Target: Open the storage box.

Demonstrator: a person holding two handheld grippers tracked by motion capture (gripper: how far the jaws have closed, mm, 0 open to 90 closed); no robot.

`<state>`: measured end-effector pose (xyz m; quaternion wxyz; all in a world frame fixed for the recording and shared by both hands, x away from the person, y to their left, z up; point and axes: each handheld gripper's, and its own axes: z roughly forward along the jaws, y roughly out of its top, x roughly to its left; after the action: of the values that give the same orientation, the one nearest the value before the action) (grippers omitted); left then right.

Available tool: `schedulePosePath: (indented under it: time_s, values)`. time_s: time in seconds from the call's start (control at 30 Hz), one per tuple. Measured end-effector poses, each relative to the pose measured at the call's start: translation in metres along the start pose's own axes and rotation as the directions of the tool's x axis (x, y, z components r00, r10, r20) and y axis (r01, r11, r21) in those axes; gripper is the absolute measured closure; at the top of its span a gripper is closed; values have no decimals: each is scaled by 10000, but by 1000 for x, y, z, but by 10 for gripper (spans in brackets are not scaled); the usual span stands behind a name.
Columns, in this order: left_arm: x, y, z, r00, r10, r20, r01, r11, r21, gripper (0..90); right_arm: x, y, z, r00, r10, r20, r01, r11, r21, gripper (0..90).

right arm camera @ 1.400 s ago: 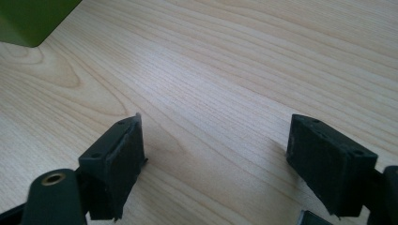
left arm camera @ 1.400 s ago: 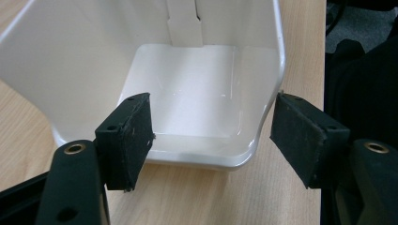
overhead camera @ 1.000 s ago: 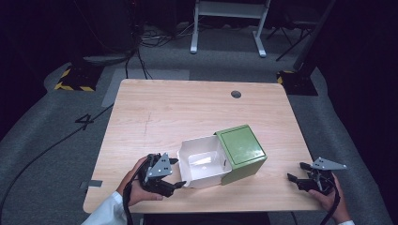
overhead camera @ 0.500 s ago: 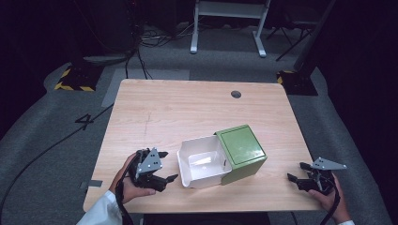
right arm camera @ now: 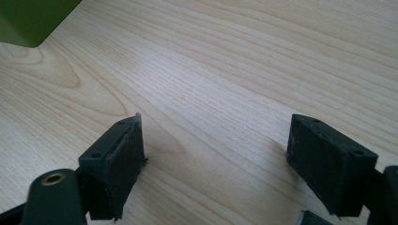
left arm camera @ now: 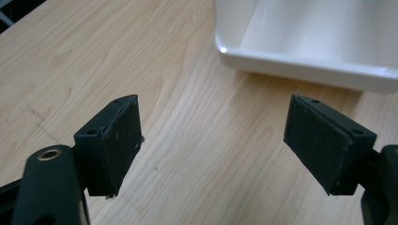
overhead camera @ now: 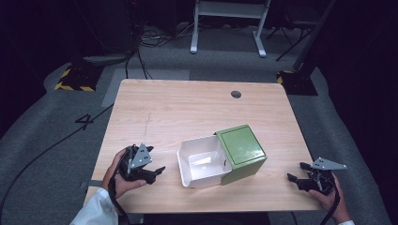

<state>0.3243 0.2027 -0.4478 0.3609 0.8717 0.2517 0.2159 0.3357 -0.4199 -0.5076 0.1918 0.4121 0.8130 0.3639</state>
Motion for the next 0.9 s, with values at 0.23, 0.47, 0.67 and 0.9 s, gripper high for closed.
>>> schedulePosePath:
  time_s: [0.23,0.47,0.67,0.9]
  values:
    - [13,-19,-1,9983,-489,-314,498,9983,310,197,0,0,0,10000,1,-3,-1,10000,-2,194]
    - [25,-39,2,9927,-1028,-631,1071,9918,691,195,0,0,0,10000,33,10,-33,10000,3,194]
    - [32,-56,-1,9845,-1558,-809,1612,9848,651,195,0,0,0,10000,36,12,-36,10000,5,194]
    - [36,-69,-1,9760,-1982,-905,2051,9759,749,194,0,0,0,10000,33,11,-33,10000,4,194]
